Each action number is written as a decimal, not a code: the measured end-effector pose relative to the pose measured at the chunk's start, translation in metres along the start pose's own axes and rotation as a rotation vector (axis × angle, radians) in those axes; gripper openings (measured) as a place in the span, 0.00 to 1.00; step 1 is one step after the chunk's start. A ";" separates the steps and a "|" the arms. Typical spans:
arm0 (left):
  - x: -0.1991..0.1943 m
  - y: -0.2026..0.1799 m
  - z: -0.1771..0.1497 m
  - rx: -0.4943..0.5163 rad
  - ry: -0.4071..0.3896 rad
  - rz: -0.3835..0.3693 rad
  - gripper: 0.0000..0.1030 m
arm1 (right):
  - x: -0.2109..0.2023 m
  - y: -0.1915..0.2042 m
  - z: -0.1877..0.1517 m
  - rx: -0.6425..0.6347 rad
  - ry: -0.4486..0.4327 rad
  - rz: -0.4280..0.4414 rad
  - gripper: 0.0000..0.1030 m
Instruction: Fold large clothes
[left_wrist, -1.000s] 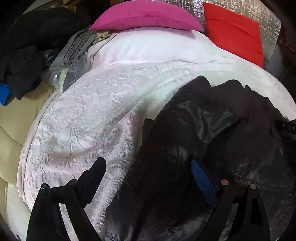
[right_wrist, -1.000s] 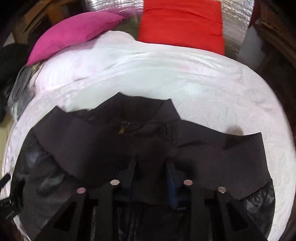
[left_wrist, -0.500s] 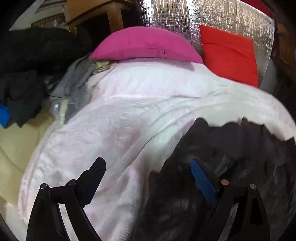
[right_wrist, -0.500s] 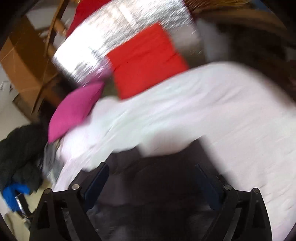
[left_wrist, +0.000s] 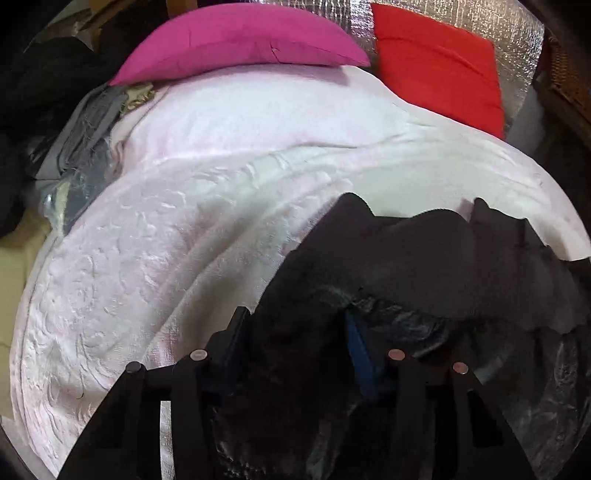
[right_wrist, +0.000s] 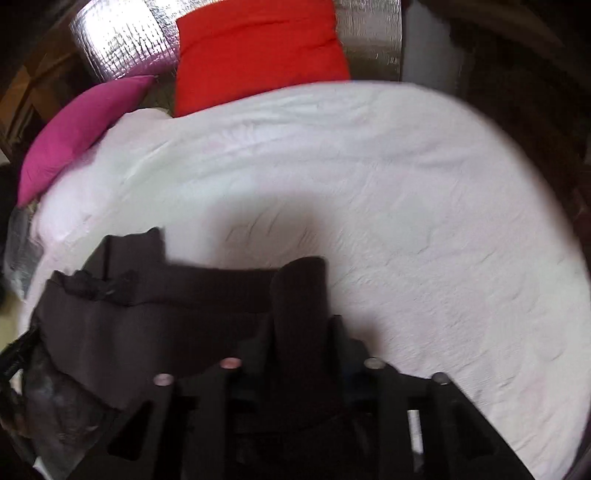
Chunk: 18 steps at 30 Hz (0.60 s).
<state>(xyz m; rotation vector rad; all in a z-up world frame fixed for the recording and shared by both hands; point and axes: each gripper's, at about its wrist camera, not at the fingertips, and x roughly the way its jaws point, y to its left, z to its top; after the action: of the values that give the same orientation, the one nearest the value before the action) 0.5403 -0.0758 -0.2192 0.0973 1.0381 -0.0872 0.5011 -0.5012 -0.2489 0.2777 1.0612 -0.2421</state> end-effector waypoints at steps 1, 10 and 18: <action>0.000 0.000 0.000 -0.012 -0.004 0.014 0.55 | -0.004 -0.003 -0.001 0.019 -0.033 -0.011 0.19; -0.048 -0.002 -0.012 0.032 -0.058 0.124 0.74 | -0.050 -0.049 -0.041 0.295 -0.085 0.262 0.33; -0.126 0.008 -0.073 -0.029 -0.170 -0.016 0.84 | -0.166 -0.053 -0.138 0.360 -0.221 0.480 0.88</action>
<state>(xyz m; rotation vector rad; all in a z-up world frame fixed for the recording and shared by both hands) 0.4147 -0.0559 -0.1469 0.0540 0.8706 -0.0937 0.2927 -0.4935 -0.1712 0.7993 0.7013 -0.0267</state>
